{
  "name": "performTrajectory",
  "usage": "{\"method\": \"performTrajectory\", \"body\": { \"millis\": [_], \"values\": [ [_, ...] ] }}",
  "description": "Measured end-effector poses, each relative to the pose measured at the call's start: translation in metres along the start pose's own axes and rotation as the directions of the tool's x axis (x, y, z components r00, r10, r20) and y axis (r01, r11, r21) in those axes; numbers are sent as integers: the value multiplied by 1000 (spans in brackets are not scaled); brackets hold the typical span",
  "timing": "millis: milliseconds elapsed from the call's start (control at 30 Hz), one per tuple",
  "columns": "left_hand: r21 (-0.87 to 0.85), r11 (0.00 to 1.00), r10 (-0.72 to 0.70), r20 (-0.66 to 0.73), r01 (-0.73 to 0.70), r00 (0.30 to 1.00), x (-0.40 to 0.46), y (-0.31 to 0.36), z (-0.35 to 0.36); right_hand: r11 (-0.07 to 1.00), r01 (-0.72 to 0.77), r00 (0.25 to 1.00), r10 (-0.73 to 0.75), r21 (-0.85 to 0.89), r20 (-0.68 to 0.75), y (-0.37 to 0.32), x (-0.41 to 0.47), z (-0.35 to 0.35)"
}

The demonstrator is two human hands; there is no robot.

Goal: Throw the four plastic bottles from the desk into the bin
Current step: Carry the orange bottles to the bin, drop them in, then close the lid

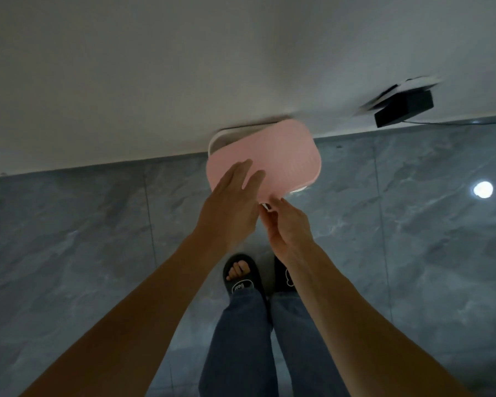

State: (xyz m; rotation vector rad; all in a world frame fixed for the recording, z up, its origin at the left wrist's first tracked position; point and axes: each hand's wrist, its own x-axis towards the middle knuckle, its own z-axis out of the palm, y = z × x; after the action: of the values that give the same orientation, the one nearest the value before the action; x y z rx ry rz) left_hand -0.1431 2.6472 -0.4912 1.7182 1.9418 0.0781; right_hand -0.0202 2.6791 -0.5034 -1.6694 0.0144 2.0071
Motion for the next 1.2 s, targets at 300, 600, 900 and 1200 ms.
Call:
{"method": "performTrajectory", "body": {
  "millis": [300, 600, 900, 1200],
  "values": [
    [57, 998, 17, 74, -21, 997, 21, -18, 56, 980, -186, 982, 186, 71, 12, 12, 49, -10],
    [74, 997, 12, -6, -12, 1000, 27, -27, 67, 968, -248, 964, 251, -41, 86, -5, 70, -6],
    [121, 993, 3, -20, 0, 1000, 32, -29, 71, 965, -222, 972, 231, -137, 53, -3, 87, -10],
    [111, 994, -1, 11, 0, 1000, 33, -28, 79, 921, -97, 994, 68, -378, -90, 6, 94, -12]
  ]
}}
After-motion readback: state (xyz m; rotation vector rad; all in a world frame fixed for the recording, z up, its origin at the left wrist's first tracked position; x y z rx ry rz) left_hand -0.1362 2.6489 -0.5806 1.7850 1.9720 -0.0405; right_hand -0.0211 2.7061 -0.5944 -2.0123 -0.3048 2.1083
